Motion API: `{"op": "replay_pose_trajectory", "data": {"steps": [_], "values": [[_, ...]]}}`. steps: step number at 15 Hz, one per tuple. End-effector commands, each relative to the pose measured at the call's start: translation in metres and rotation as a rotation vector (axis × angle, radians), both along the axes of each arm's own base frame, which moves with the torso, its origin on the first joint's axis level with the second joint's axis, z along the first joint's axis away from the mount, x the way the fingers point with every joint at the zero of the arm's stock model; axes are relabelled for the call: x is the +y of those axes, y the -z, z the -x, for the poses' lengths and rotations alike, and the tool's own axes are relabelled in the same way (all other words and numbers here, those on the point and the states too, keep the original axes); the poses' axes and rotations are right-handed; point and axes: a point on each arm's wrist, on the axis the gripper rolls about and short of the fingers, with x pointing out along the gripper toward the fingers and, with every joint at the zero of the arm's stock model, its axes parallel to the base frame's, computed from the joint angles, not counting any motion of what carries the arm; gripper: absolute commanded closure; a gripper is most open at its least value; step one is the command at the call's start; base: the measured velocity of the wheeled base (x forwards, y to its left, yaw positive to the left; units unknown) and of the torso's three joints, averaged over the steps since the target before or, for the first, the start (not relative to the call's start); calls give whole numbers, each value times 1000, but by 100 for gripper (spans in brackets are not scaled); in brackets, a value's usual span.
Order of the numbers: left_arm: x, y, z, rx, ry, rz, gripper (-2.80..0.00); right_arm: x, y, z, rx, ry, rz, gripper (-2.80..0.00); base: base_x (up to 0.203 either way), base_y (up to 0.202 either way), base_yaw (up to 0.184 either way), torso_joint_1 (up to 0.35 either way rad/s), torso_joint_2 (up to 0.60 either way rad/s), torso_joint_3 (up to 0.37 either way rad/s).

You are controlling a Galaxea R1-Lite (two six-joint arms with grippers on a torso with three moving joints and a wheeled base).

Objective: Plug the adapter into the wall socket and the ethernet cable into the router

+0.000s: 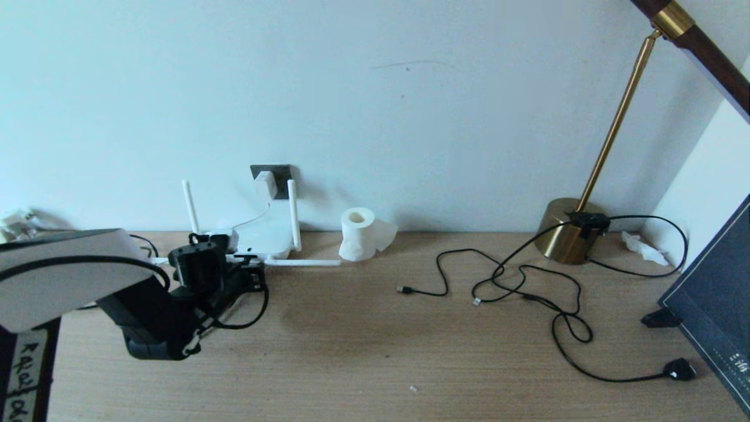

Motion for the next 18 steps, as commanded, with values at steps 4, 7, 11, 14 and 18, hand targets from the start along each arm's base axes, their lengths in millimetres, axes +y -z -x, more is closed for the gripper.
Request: {"op": "replay_pose_trajectory", "data": {"steps": [4, 7, 11, 14, 18], "values": [[-1, 0, 1, 0, 2, 0, -280, 0, 0, 0, 3, 0, 0, -280, 0, 0, 0, 0, 0, 0], [-1, -2, 3, -3, 2, 0, -280, 0, 0, 0, 3, 0, 0, -280, 0, 0, 0, 0, 0, 0], [-2, -3, 7, 2, 4, 0, -280, 0, 0, 0, 3, -1, 1, -280, 0, 0, 0, 0, 0, 0], [-2, -6, 11, 3, 6, 0, -280, 0, 0, 0, 3, 0, 0, -280, 0, 0, 0, 0, 0, 0], [-2, -11, 16, -1, 6, 0, -280, 0, 0, 0, 3, -1, 1, -280, 0, 0, 0, 0, 0, 0]]}}
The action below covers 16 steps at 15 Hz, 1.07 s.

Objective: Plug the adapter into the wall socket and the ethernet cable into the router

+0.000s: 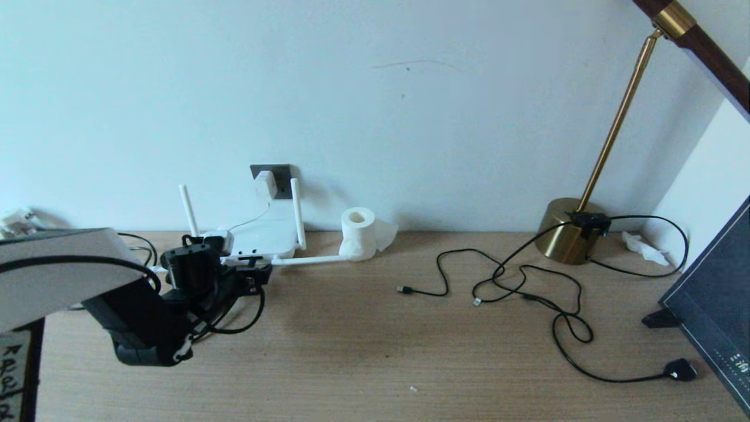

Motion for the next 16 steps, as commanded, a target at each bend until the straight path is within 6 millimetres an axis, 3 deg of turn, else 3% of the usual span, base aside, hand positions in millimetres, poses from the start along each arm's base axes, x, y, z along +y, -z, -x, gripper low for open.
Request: {"op": "replay_pose_trajectory", "data": {"steps": [1, 4, 7, 8, 12, 16], "values": [[0, -6, 4, -13, 0, 0, -280, 0, 0, 0, 3, 0, 0, -280, 0, 0, 0, 0, 0, 0], [-6, -22, 21, -26, 19, 2, -280, 0, 0, 0, 3, 0, 1, -280, 0, 0, 0, 0, 0, 0], [-16, -51, 45, -78, 56, 8, -280, 0, 0, 0, 3, 0, 0, -280, 0, 0, 0, 0, 0, 0], [-19, -61, 53, -102, 68, 10, 0, 0, 0, 0, 3, 0, 0, -280, 0, 0, 0, 0, 0, 0], [-27, -99, 96, -181, 111, 20, 0, 0, 0, 0, 3, 0, 0, -280, 0, 0, 0, 0, 0, 0], [-33, -141, 162, -315, 194, 52, 0, 0, 0, 0, 3, 0, 1, -280, 0, 0, 0, 0, 0, 0]]}}
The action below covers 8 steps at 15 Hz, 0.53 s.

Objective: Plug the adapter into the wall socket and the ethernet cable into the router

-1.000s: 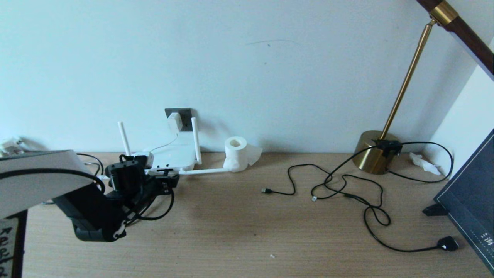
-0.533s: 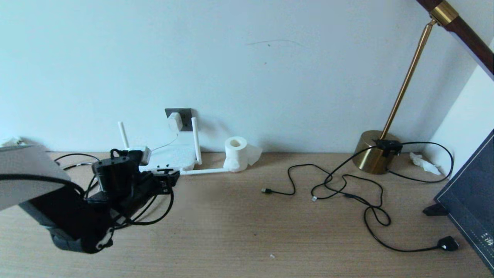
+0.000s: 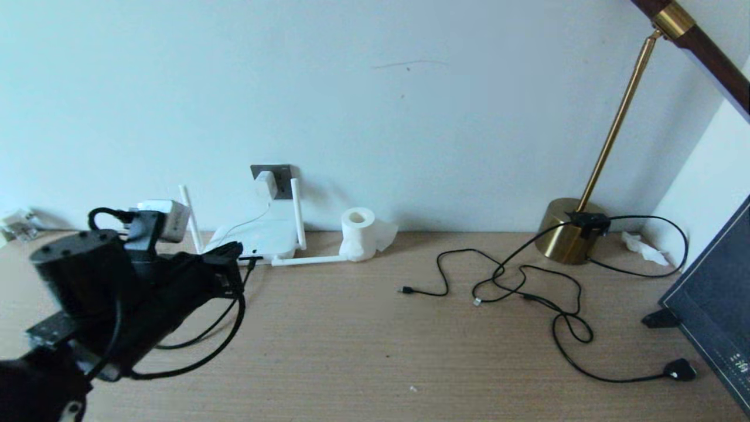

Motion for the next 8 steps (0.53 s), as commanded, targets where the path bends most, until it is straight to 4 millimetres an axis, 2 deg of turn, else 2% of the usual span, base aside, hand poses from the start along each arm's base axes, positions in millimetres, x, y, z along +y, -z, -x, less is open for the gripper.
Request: {"op": "replay_pose_trajectory", "data": {"steps": [1, 4, 6, 7, 8], "values": [[4, -35, 42, -143, 32, 41, 0, 0, 0, 0, 3, 0, 1, -280, 0, 0, 0, 0, 0, 0], [21, -62, 105, -284, 30, 83, 0, 0, 0, 0, 3, 0, 1, -280, 0, 0, 0, 0, 0, 0], [43, -71, 151, -379, -93, 88, 0, 0, 0, 0, 3, 0, -1, -280, 0, 0, 0, 0, 0, 0], [54, -65, 173, -397, -175, 77, 0, 0, 0, 0, 3, 0, -1, -280, 0, 0, 0, 0, 0, 0], [60, -49, 194, -386, -227, 54, 0, 0, 0, 0, 3, 0, 0, -280, 0, 0, 0, 0, 0, 0]]}}
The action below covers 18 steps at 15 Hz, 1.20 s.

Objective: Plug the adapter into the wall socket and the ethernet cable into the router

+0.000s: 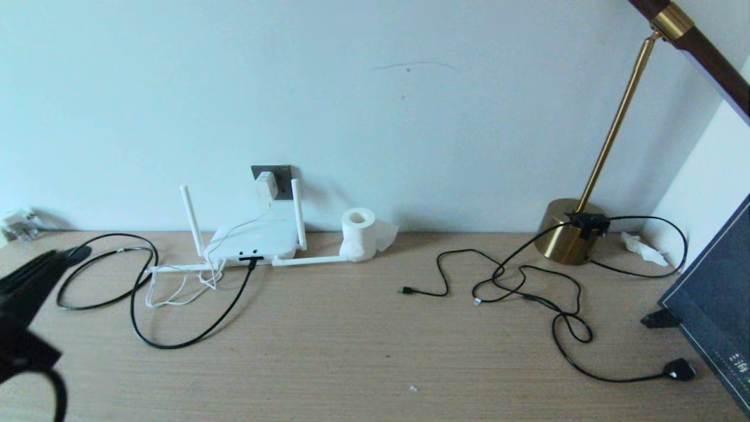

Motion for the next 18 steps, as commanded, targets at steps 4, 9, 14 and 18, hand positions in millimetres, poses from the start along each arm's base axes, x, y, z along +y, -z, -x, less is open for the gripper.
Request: {"op": "replay_pose_trajectory", "data": {"steps": [4, 9, 14, 18], "values": [[11, 92, 99, 226, 30, -99, 0, 0, 0, 0, 2, 0, -1, -280, 0, 0, 0, 0, 0, 0], [8, 129, 110, 288, 83, -138, 0, 0, 0, 0, 1, 2, 0, -280, 0, 0, 0, 0, 0, 0], [9, 129, 108, 205, 52, 39, 0, 0, 0, 0, 1, 1, -1, -280, 0, 0, 0, 0, 0, 0], [9, 128, 108, 204, 55, 38, 0, 0, 0, 0, 3, 0, -2, -280, 0, 0, 0, 0, 0, 0]]}}
